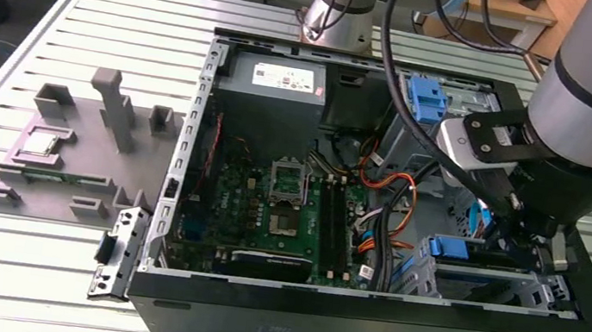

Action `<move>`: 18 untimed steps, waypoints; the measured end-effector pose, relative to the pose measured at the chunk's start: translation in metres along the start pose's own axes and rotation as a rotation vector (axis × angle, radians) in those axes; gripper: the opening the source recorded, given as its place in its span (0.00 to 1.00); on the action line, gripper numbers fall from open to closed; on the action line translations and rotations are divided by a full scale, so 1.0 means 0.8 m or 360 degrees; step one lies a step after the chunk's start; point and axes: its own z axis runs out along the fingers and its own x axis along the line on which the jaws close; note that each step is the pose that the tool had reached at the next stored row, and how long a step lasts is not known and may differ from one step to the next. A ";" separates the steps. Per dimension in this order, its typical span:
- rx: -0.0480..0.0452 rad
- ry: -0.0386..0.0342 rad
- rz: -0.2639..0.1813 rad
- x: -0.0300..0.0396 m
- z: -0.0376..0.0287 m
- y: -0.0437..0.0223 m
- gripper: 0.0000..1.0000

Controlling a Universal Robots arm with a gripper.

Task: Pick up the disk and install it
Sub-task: 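Insert the first disk wire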

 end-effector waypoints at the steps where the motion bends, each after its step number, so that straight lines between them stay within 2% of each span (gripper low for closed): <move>1: 0.0002 0.0000 -0.0001 0.0001 0.0005 0.0003 0.16; 9: 0.0004 -0.0001 -0.0003 0.0002 0.0016 0.0009 0.16; 18: 0.0006 0.0000 -0.0003 0.0001 -0.0015 0.0001 0.16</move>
